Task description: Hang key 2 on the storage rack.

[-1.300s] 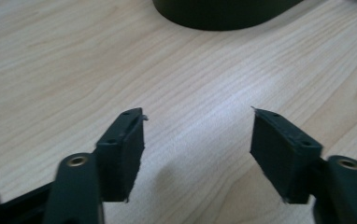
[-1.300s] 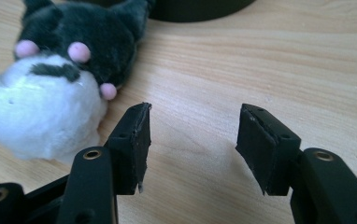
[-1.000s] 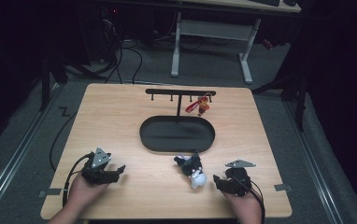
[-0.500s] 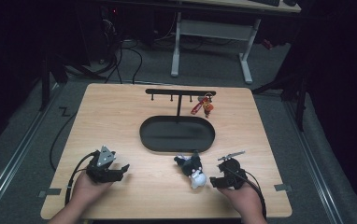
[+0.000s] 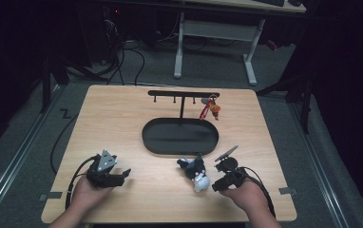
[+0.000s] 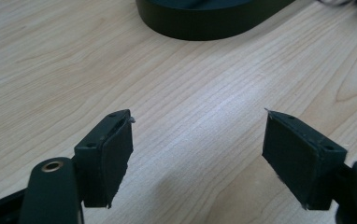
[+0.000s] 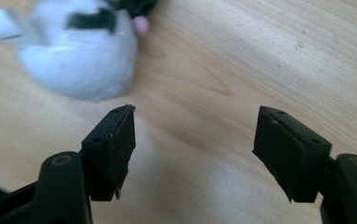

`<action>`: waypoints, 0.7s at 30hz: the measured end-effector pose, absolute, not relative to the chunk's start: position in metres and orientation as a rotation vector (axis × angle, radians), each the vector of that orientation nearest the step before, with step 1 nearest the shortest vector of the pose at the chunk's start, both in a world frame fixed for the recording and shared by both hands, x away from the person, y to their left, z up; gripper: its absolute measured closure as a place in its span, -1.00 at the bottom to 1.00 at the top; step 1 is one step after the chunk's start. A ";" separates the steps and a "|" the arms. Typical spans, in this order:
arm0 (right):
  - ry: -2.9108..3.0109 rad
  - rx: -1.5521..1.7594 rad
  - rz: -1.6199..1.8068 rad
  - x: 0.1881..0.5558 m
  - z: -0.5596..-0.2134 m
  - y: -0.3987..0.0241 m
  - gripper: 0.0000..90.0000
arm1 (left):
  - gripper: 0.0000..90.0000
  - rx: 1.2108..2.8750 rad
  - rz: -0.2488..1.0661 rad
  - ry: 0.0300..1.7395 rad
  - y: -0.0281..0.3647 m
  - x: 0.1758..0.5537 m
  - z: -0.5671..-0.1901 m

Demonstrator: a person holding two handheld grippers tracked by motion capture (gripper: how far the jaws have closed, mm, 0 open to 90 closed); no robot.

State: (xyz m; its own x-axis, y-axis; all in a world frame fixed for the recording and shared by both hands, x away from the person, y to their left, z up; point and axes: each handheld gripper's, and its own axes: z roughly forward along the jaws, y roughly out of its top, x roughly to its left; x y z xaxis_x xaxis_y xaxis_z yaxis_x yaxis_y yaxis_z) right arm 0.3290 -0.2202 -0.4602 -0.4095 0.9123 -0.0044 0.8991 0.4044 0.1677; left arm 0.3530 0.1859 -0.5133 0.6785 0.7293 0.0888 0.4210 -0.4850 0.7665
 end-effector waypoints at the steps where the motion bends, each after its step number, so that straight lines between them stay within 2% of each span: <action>1: 2.565 1.633 0.207 0.329 -0.456 -0.218 -0.40 | -0.44 2.139 0.528 0.886 0.186 0.353 -0.513; 7: 2.586 1.659 0.232 0.333 -0.436 -0.202 -0.65 | -0.44 2.149 0.507 0.867 0.186 0.353 -0.516; 11: 2.591 1.633 0.251 0.337 -0.434 -0.190 -0.67 | -0.42 2.142 0.507 0.859 0.187 0.351 -0.514; 21: 2.645 1.596 0.207 0.348 -0.453 -0.166 -0.65 | -0.41 2.156 0.510 0.853 0.187 0.352 -0.515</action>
State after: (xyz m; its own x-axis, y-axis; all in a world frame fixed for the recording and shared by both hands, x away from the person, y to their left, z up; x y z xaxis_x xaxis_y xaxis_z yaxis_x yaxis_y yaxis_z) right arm 0.3483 -0.1662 -0.4530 -0.4675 0.8835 0.0303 0.8774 0.4596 0.1378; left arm 0.3523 0.1869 -0.5146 0.6987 0.7102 0.0862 0.4115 -0.4975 0.7637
